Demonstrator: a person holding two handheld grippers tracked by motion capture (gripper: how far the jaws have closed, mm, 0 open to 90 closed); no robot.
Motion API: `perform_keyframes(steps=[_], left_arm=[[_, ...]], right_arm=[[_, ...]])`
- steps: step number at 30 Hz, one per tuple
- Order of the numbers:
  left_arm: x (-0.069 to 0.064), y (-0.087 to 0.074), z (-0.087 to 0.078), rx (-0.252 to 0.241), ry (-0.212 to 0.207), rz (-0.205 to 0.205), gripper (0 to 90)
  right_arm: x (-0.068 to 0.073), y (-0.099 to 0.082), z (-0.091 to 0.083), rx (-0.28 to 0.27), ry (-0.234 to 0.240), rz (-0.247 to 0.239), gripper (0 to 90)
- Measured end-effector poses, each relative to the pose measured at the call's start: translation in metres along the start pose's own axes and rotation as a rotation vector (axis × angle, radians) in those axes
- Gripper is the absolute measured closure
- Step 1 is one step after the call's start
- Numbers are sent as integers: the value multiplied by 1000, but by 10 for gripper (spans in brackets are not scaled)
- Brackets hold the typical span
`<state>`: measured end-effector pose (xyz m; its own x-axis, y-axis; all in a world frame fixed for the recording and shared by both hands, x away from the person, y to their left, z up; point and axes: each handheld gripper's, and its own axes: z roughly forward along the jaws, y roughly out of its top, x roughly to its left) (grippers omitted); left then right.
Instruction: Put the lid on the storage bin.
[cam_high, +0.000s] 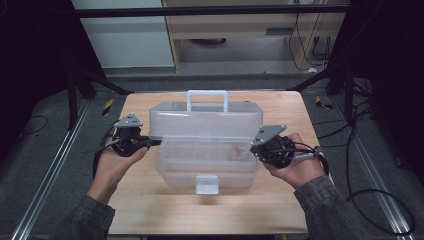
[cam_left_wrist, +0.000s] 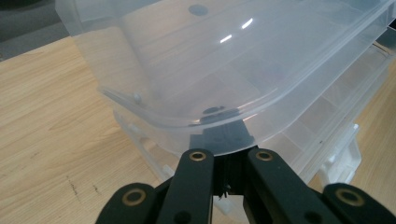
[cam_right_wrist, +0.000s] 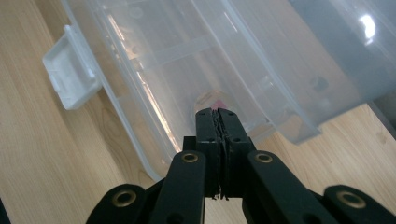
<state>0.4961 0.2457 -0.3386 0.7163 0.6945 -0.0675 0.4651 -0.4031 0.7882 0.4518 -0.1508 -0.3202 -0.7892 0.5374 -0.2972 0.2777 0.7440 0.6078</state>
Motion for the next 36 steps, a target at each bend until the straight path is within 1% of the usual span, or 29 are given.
perform_keyframes(steps=[4,7,12,21,22,23,25,27,31,33,34,36], left_arm=[[0,-2,0,0,-3,-4,899],[0,-3,0,2,-5,-1,900],[-1,-4,0,4,-6,0,899],[-2,-9,2,3,-17,-5,899],[-3,-10,2,13,-18,1,899],[-3,-10,3,15,-20,-1,899],[-4,-12,3,32,-15,12,899],[-4,-16,3,39,-6,15,899],[2,-24,-3,34,1,-6,899],[7,-28,-6,20,11,-27,899],[10,-30,-7,10,8,-31,899],[12,-31,-8,-5,5,-40,899]], right_arm=[[-3,-5,2,10,-10,21,896],[-5,-7,3,5,-17,40,897],[-6,-10,7,4,-20,59,898],[-7,-10,8,0,-28,72,900],[-7,-10,8,1,-29,72,900],[-7,-10,8,5,-28,72,900],[-7,-11,9,3,-29,74,900],[-7,-12,9,4,-26,77,900],[-6,-14,9,6,-26,84,900],[-6,-14,9,6,-24,84,900],[-5,-14,9,6,-26,84,900],[-5,-14,10,7,-23,81,900]])
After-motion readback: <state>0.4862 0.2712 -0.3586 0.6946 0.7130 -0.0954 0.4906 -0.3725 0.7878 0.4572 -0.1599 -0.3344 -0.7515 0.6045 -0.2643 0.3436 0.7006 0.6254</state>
